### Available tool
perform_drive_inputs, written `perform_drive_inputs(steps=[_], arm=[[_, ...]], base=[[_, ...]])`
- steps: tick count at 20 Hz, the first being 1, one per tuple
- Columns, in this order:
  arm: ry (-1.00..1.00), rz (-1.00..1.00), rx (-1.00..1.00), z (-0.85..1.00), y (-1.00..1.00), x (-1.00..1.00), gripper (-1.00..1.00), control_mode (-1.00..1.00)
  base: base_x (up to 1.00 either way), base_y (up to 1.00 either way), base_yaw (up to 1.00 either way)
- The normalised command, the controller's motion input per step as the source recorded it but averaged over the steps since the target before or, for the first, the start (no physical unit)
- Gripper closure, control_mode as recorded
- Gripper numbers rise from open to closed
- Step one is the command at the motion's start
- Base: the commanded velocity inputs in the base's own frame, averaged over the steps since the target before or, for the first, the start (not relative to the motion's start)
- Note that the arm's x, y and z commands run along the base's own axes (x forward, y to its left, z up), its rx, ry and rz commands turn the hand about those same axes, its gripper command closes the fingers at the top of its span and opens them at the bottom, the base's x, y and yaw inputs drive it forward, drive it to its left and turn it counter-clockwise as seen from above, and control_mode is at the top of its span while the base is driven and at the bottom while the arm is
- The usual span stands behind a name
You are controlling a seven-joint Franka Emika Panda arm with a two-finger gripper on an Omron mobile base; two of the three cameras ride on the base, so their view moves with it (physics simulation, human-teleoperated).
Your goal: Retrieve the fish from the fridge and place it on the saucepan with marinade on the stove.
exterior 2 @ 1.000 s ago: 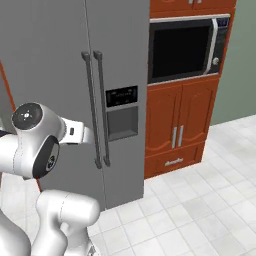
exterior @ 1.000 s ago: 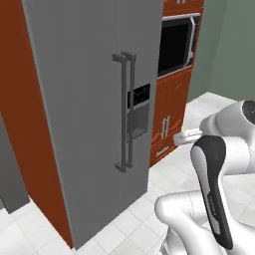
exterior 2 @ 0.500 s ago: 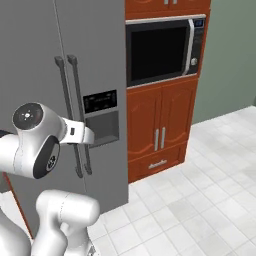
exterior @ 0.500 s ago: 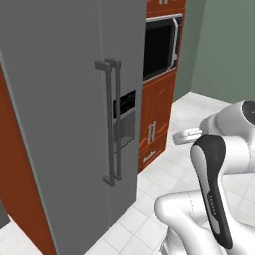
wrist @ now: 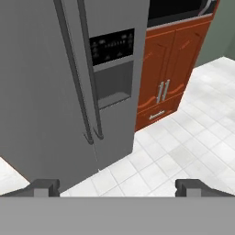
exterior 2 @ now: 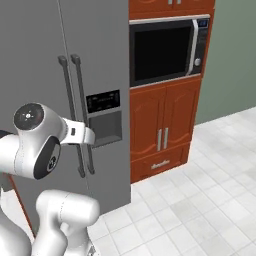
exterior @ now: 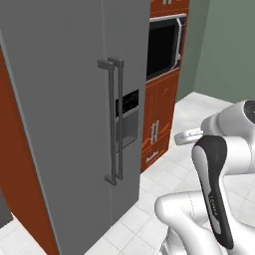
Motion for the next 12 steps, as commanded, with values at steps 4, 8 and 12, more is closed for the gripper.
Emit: perform_drive_inputs(steps=[4, 8, 12], arm=[[0.00, 0.00, 0.00, 0.00, 0.00, 0.00, -1.00, 1.00], [0.00, 0.00, 0.00, 0.00, 0.00, 0.00, -1.00, 1.00], [0.00, 0.00, 0.00, 0.00, 0.00, 0.00, -1.00, 1.00]], base=[[0.62, -1.00, 0.48], [0.45, -1.00, 0.30], [0.35, -1.00, -0.13]])
